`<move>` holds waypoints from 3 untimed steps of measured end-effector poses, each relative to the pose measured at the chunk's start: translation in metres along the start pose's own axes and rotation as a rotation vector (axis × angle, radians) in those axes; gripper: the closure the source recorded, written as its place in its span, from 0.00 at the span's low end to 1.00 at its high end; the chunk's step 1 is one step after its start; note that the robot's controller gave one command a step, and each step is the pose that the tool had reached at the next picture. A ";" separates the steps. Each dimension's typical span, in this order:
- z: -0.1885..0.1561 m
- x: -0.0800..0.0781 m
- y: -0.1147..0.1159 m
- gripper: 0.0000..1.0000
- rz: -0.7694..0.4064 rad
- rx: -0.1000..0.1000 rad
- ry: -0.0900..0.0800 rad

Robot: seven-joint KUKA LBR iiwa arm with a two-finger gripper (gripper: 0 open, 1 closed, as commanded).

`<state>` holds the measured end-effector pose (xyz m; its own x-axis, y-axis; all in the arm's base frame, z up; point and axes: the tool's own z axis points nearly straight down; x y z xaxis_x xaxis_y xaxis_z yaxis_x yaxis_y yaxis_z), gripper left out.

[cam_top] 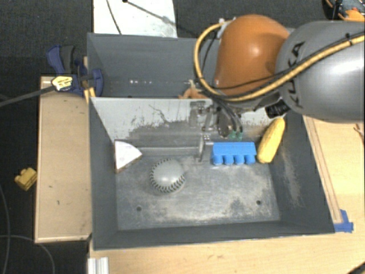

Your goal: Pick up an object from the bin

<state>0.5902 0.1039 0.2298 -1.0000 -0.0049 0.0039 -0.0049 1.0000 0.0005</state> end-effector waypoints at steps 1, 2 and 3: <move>-0.005 -0.001 -0.001 0.00 0.003 -0.001 -0.008; 0.075 0.021 0.022 0.00 -0.109 0.000 -0.010; 0.079 0.038 0.045 0.00 -0.149 0.000 -0.005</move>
Offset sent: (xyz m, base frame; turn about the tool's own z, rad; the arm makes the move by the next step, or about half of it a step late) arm -0.0472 0.0466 -0.1598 -0.2293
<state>0.5518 0.1489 0.1507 -0.9882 -0.1535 -0.0010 -0.1535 0.9882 0.0002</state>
